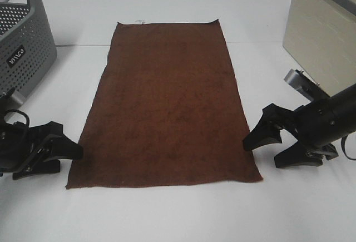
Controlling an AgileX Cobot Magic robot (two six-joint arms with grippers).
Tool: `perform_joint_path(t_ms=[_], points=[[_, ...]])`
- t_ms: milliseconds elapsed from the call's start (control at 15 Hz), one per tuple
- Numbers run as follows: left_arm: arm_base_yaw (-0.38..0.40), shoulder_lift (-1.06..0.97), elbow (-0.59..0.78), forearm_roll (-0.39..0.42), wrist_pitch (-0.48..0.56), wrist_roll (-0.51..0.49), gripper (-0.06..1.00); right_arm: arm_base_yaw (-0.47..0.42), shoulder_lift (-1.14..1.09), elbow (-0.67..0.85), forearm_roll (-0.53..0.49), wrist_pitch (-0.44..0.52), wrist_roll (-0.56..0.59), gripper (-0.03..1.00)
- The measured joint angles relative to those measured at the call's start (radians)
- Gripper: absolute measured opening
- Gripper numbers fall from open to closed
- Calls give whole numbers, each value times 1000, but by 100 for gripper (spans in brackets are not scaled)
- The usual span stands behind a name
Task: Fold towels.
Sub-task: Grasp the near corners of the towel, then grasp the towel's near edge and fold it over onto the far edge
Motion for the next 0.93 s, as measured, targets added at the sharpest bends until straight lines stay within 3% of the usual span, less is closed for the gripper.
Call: perform_joint_path(t_ms=[200,400,533,733,800,933], points=[[-61,42,-49,-13,12,1,62,87,48,-40,23,-4,-18,76],[-123,92,-96,-32,38,-28,56,141,51,-48,62,-76,24,71],[-136,112,-109,-35,30,-53,39,146,60,-48,65,-115,27,51],[-136,120,-109,-32,-4,-57,1,146,81,-48,56,-142,33,11],[-136,120,-109,-32,-4,-57,1,146,81,-48,56,-142,36,0],[-136,116,-109,-19,-4,-70,1,146,81,-48,50,-129,55,0]])
